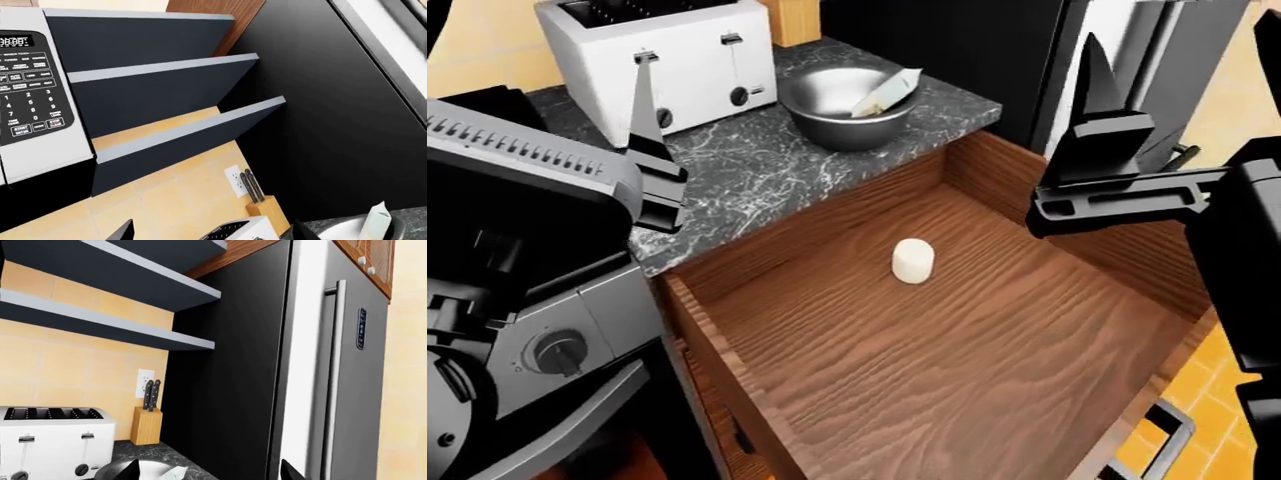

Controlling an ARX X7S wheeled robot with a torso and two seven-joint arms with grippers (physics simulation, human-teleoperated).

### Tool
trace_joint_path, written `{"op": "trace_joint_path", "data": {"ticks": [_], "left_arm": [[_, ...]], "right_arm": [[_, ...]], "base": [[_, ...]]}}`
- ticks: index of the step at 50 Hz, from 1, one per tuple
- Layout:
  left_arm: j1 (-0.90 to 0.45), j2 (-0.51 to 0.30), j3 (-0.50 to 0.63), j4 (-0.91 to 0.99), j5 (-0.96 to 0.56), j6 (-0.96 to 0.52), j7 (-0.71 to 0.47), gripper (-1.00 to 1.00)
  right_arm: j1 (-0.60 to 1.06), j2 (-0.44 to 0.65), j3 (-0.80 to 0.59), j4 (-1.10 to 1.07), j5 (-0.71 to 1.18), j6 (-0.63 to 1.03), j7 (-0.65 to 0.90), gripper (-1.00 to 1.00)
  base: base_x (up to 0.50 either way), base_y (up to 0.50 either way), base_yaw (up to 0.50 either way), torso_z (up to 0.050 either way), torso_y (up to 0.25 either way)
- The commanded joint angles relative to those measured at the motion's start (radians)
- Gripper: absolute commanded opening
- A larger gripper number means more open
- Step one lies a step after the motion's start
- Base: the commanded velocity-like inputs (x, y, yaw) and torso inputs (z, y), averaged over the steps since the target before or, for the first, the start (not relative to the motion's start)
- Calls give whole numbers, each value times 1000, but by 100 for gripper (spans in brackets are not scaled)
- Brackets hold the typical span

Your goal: Place the bar in the bowl and close the drawer.

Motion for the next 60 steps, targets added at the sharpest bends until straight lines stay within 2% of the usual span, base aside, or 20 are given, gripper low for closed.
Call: {"op": "trace_joint_path", "data": {"ticks": [1,30,47,60], "left_arm": [[1,-4,-3,4,-4,0,-4,100],[6,-6,0,5,-1,4,-10,100],[5,-12,-3,8,-9,2,-12,100],[14,-16,-1,10,-6,6,-17,100]], "right_arm": [[-7,-3,2,2,-6,-1,-2,100],[-39,-12,0,11,-33,-6,1,100],[-12,-21,-1,6,-34,60,12,100],[-18,-16,4,-2,-39,56,8,100]], "base": [[0,0,-500,0,0],[0,0,-500,0,0],[-15,-13,0,0,0],[194,26,0,0,0]]}}
